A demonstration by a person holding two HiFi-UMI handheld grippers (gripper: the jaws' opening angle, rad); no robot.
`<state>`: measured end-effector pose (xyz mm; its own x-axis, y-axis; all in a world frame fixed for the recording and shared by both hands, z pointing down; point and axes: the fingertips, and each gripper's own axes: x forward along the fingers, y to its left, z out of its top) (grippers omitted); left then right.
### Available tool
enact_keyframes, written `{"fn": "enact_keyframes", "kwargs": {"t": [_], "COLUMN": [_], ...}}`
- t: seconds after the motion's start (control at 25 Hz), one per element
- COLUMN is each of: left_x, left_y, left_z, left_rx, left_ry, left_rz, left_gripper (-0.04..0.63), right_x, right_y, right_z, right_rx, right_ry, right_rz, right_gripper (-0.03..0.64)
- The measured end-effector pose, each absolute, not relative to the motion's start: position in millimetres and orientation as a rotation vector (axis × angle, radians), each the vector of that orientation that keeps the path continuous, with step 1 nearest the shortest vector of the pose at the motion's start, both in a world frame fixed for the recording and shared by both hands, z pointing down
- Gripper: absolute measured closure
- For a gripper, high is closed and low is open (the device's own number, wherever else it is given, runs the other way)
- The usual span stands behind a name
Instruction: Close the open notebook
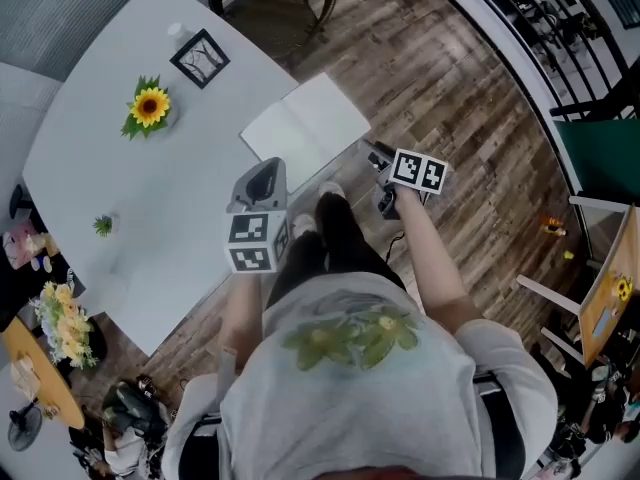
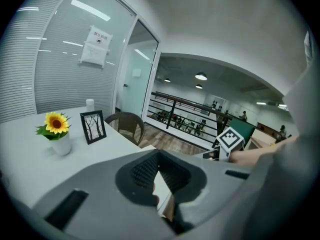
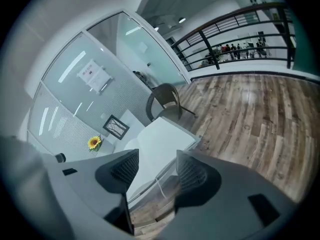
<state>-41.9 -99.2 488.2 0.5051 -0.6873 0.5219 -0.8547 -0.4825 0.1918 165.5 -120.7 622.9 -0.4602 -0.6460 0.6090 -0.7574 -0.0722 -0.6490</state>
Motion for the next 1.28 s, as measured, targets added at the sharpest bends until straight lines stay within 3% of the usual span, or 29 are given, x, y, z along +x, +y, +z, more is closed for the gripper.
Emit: {"fn": "enact_keyframes", "kwargs": {"t": [0.68,1.28], "left_x": [-36.9,-44.6], "left_y": [-133.1,-139.7], "left_z": [517.5,534.6], "left_rx": [2.193,2.135], "left_ry": [-1.323,-1.338], "left_rz": [0.620,0.653], "left_gripper": [0.591,0.591], "right_x": [194.4,187.6], "right_y": [-157.1,-168.8], "right_z": [717.3,727.4], "right_rx": [1.576,1.520], "right_ry": [-1.796,-1.839], "right_rz": [2.045,2.364], "right_gripper": [0.374,0.374]}}
